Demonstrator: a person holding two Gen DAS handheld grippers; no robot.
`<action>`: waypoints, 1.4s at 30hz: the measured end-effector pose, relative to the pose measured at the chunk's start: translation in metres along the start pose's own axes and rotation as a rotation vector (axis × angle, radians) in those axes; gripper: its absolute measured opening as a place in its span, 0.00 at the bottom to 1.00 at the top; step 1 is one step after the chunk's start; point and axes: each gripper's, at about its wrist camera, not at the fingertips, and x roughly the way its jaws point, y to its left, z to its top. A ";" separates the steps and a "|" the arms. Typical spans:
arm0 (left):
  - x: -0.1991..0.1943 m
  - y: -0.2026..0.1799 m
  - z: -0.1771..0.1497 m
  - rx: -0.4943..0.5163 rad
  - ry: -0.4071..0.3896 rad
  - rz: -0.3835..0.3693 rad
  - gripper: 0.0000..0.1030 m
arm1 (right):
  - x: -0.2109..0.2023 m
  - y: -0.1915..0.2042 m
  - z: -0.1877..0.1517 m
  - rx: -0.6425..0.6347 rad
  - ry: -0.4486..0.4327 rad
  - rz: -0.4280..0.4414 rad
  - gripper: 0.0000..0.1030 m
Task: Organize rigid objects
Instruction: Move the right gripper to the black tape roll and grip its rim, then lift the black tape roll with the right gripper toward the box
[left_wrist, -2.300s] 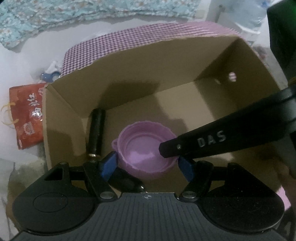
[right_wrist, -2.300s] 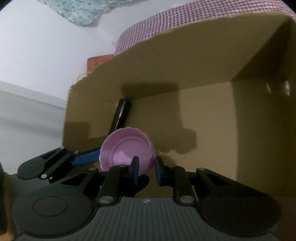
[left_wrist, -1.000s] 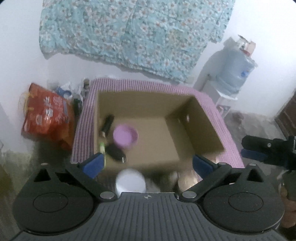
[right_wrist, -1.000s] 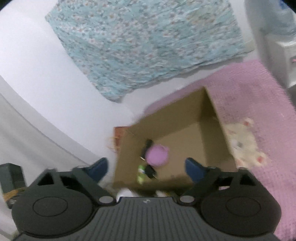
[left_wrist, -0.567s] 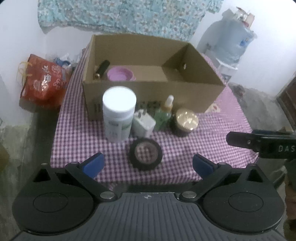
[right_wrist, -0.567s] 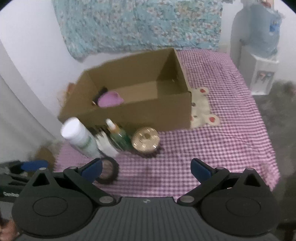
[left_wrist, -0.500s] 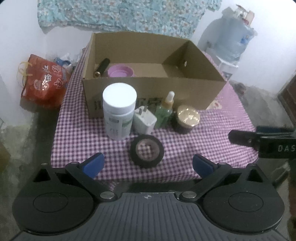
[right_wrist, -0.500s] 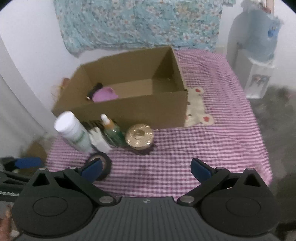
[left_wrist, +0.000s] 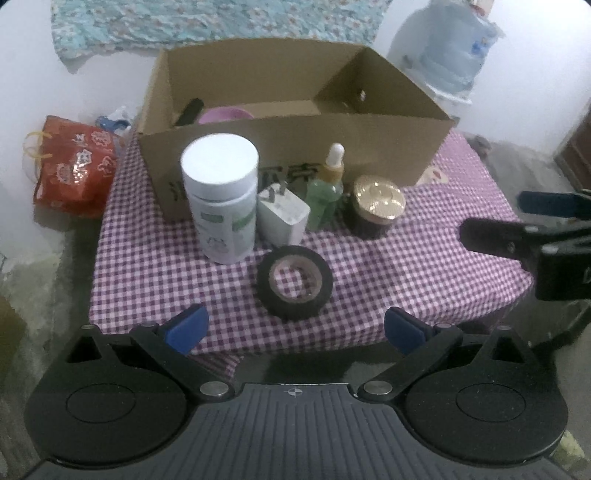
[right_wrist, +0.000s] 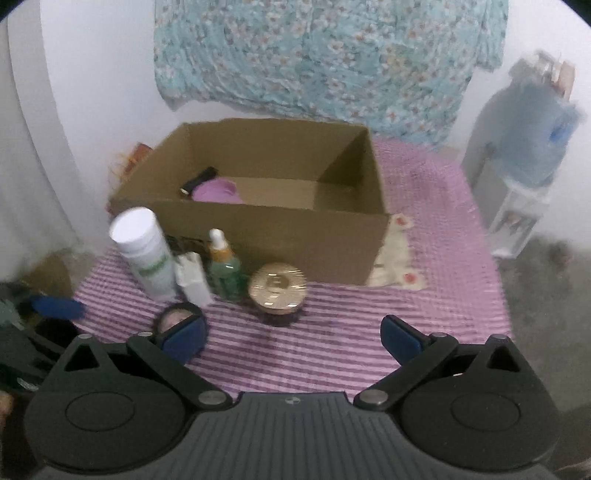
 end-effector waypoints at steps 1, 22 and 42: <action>0.003 0.000 0.000 0.005 0.007 -0.002 0.99 | 0.003 -0.001 0.000 0.024 0.007 0.034 1.00; 0.061 0.000 0.016 0.064 0.124 -0.042 0.63 | 0.110 0.006 -0.002 0.210 0.268 0.377 0.50; 0.085 -0.054 0.022 0.168 0.142 -0.154 0.62 | 0.110 -0.044 -0.020 0.306 0.317 0.353 0.32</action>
